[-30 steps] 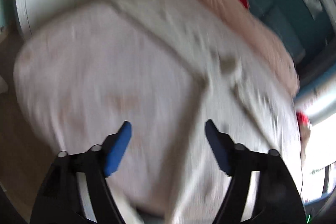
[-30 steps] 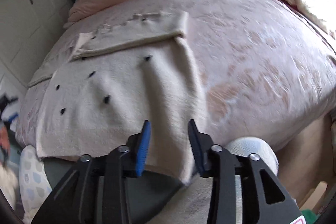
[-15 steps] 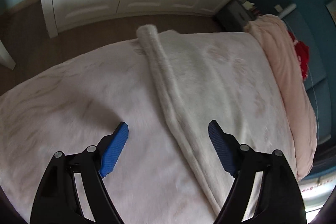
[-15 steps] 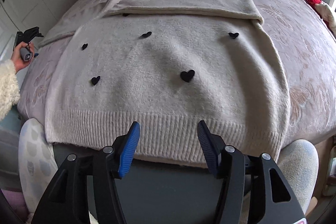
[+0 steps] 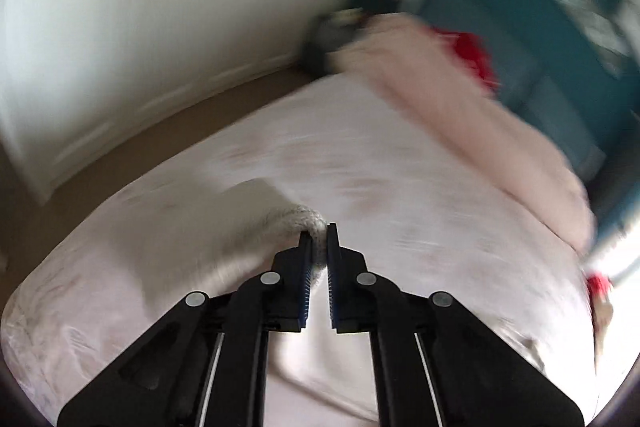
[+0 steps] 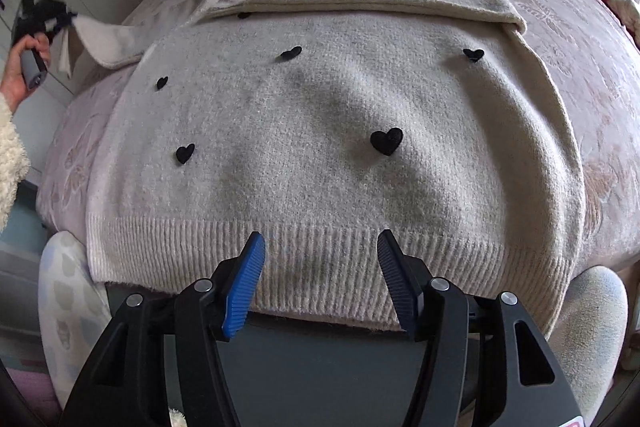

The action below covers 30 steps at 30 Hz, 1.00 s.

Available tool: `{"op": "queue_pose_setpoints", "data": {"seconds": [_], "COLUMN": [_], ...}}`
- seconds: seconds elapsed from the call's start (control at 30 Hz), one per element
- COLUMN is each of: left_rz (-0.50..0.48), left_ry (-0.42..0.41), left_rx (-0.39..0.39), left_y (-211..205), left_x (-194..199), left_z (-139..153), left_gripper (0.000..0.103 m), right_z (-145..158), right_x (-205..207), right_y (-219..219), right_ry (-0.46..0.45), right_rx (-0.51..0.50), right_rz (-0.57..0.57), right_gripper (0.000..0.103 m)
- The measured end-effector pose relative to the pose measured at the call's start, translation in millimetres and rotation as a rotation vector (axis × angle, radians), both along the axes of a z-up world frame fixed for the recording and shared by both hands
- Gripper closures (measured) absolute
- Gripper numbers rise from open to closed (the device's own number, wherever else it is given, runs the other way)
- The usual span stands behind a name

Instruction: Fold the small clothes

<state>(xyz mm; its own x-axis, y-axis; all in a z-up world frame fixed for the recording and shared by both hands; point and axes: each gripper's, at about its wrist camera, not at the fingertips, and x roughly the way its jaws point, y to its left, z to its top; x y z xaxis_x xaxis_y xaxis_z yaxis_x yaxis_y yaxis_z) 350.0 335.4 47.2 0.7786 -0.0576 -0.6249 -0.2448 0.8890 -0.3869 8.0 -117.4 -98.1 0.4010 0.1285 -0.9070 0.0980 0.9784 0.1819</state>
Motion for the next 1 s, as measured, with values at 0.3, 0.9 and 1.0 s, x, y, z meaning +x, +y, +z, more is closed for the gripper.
{"op": "queue_pose_setpoints", "data": {"seconds": [0.3,0.9,1.0], "left_rz": [-0.532,-0.363,-0.396], "left_ry": [0.023,0.279,0.253], "left_rx": [0.009,-0.121,-0.072], "left_y": [-289.3,-200.7,-206.3], "left_x": [-79.4,-245.9,-248.6], "left_z": [-4.4,-147.5,-148.6], "left_gripper": [0.076,0.045,0.045], "right_z": [6.8,44.6,37.0], "right_x": [-25.3,149.5,208.4], "right_y": [-48.1,-15.0,28.2], "right_ry": [-0.072,-0.287,-0.277], "right_rx": [0.066,-0.125,-0.219], "right_rz": [-0.099,0.168,0.259], "right_gripper": [0.045,0.037,0.037]}}
